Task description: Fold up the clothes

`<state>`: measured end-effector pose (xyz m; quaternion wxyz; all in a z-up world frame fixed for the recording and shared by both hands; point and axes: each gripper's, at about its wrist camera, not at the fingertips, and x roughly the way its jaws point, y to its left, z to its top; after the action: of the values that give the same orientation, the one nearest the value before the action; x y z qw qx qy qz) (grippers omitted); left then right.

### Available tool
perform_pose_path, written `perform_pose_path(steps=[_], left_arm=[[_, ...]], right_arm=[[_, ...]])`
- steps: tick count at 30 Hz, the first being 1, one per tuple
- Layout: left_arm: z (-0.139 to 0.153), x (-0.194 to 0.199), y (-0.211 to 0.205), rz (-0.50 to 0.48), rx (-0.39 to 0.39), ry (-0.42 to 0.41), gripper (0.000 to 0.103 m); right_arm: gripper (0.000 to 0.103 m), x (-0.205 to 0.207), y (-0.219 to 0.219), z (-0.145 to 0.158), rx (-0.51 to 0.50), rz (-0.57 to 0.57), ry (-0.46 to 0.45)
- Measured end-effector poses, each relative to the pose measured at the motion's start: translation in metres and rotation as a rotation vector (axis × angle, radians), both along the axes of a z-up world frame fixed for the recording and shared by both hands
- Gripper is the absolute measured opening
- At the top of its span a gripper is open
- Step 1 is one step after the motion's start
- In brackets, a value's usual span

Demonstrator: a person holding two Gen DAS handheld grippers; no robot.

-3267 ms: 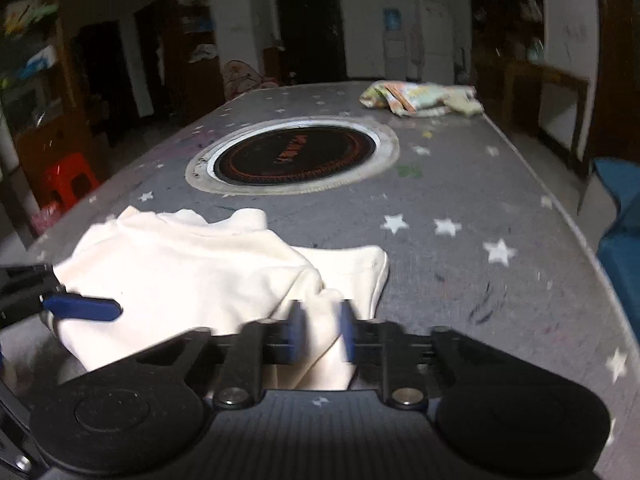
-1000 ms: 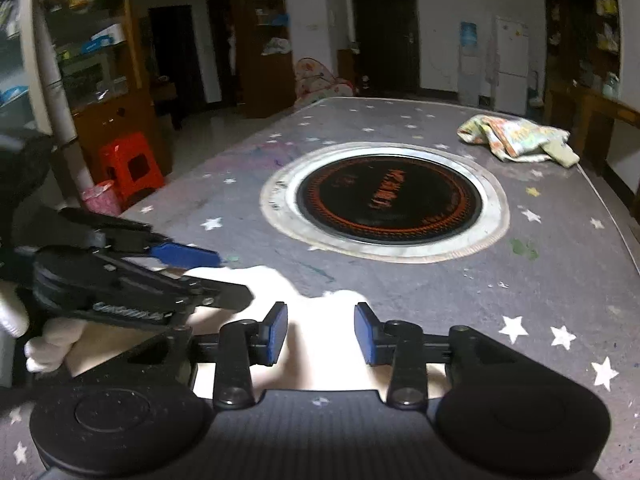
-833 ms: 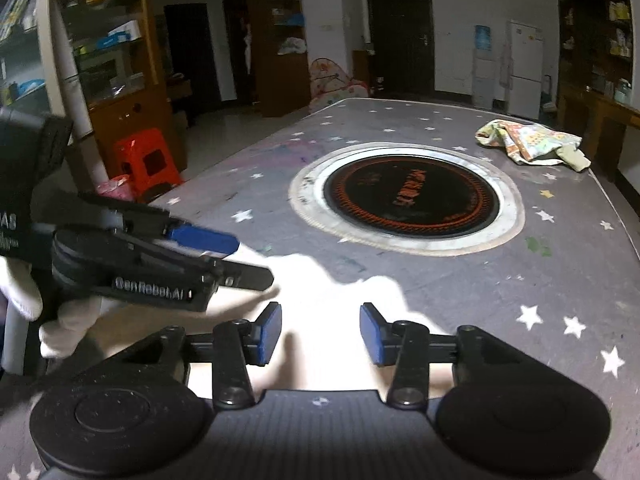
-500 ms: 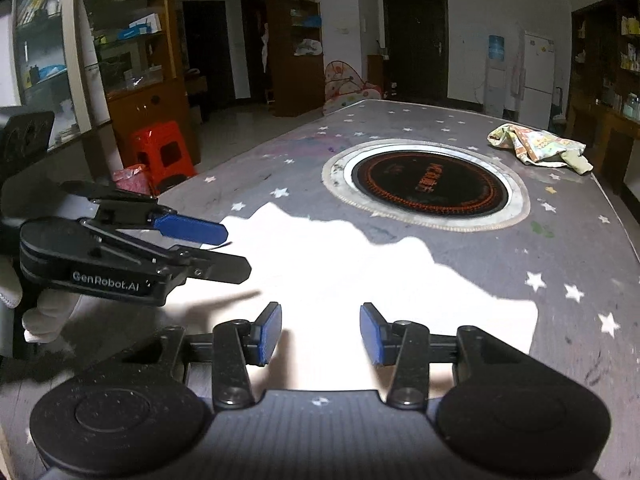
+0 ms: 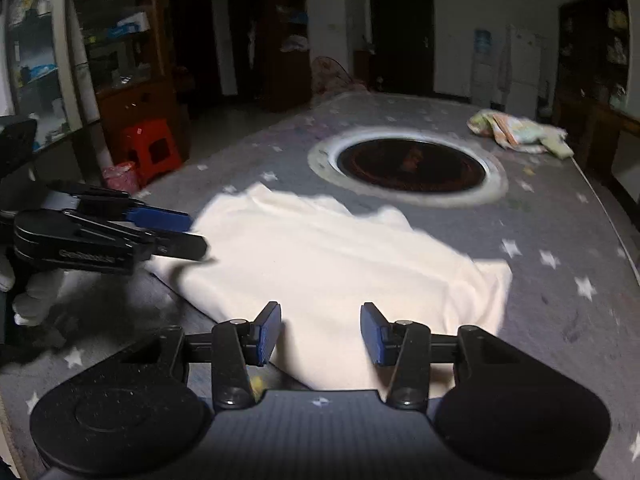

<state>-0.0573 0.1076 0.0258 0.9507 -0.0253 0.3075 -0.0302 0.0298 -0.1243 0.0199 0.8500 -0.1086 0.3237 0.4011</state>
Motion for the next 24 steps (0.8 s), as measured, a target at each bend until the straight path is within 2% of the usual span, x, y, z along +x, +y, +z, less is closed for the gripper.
perform_pose_path(steps=[6,9,12,15,21,24], left_arm=[[0.006,-0.004,0.003,0.024,-0.018,-0.01,0.046],[0.004,-0.002,0.009,0.048,-0.052,0.02,0.049],[0.0,-0.001,0.014,0.078,-0.086,0.048,0.056],[0.003,-0.005,0.018,0.098,-0.11,0.05,0.068],[0.007,-0.009,0.021,0.117,-0.116,0.041,0.078],[0.008,-0.011,0.02,0.127,-0.12,0.039,0.084]], right_arm=[[0.05,-0.004,-0.001,0.006,0.021,0.017,-0.021],[0.052,-0.003,-0.001,0.002,0.013,0.013,-0.014],[0.053,-0.003,-0.001,-0.003,0.004,0.008,-0.009],[0.062,-0.005,0.0,0.004,0.013,0.016,-0.016],[0.079,-0.012,0.005,0.009,0.011,0.035,-0.035],[0.081,-0.015,0.007,0.01,0.009,0.037,-0.04]])
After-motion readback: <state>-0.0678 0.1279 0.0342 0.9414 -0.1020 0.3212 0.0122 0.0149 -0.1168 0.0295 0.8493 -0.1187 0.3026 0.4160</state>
